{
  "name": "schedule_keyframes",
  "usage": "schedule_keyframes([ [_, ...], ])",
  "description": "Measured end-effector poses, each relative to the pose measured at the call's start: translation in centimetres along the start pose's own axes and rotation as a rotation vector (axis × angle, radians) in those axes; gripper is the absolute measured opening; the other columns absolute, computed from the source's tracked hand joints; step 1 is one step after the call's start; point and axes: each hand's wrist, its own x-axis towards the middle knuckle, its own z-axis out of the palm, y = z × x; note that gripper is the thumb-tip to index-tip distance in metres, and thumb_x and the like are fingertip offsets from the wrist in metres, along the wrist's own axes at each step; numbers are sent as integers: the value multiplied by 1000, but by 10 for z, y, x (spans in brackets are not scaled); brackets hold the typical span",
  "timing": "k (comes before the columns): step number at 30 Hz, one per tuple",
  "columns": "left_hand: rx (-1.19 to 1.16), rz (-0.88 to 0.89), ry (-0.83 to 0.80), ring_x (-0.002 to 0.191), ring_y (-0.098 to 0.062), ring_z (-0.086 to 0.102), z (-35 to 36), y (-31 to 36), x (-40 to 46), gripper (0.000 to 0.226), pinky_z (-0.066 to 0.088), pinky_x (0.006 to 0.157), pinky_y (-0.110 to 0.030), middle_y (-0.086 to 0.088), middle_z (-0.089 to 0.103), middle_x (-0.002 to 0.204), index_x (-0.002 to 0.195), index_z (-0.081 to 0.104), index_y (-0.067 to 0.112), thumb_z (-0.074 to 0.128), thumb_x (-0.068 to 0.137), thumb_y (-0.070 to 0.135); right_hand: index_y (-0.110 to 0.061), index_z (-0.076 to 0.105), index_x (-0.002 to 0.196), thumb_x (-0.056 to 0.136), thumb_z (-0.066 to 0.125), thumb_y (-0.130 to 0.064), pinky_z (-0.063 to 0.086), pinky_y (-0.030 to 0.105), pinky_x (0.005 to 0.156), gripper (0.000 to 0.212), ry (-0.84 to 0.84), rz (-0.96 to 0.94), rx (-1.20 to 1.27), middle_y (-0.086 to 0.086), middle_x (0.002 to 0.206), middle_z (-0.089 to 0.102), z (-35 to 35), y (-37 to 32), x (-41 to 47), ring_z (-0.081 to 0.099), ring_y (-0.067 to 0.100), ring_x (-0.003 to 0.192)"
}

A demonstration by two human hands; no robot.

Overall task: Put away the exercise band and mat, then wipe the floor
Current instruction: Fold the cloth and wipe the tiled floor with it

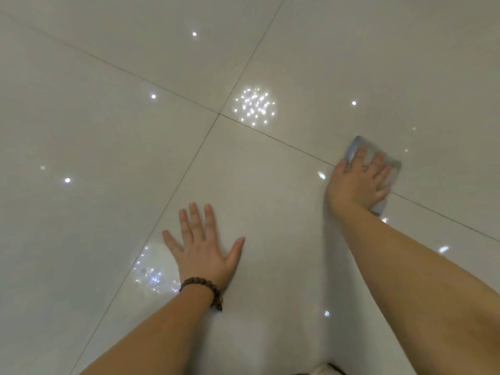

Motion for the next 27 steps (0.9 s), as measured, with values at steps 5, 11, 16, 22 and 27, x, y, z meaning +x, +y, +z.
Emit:
schedule_keyframes([
  [5, -31, 2, -8, 148, -29, -2, -3, -2, 2, 90, 5, 110, -68, -11, 3, 161, 153, 13, 17, 16, 85, 76, -37, 33, 143, 94, 38, -45, 18, 50, 112, 50, -160, -1493, -195, 2, 155, 27, 34, -51, -89, 19, 25, 144],
  [11, -40, 6, -29, 148, -30, -3, -5, 0, 3, 91, 8, 110, -68, -11, 2, 161, 154, 10, 17, 17, 85, 76, -37, 26, 147, 96, 31, -44, 17, 53, 111, 52, -45, -461, -55, -1, 158, 15, 27, -107, -5, 9, 22, 146],
  [16, -64, 2, -38, 148, -31, 3, -5, -1, 2, 91, 12, 108, -70, -12, 9, 160, 153, 17, 16, 21, 85, 76, -37, 40, 140, 91, 41, -42, 24, 51, 106, 49, -198, -1666, -170, 2, 152, 33, 49, -121, -80, 26, 25, 142],
  [22, -69, 7, -40, 148, -29, -4, -4, -1, 3, 92, 9, 109, -69, -11, 0, 161, 154, 9, 15, 21, 85, 76, -37, 24, 147, 97, 30, -41, 11, 49, 112, 51, -124, -748, -95, -1, 159, 13, 36, -189, 8, 5, 20, 146],
  [27, -105, -6, -34, 148, -29, 0, -4, -1, 2, 92, 12, 108, -69, -10, 6, 160, 153, 18, 15, 24, 85, 77, -35, 44, 138, 89, 36, -39, 22, 46, 106, 50, -285, -1709, -172, 2, 151, 36, 61, -167, -106, 31, 24, 140],
])
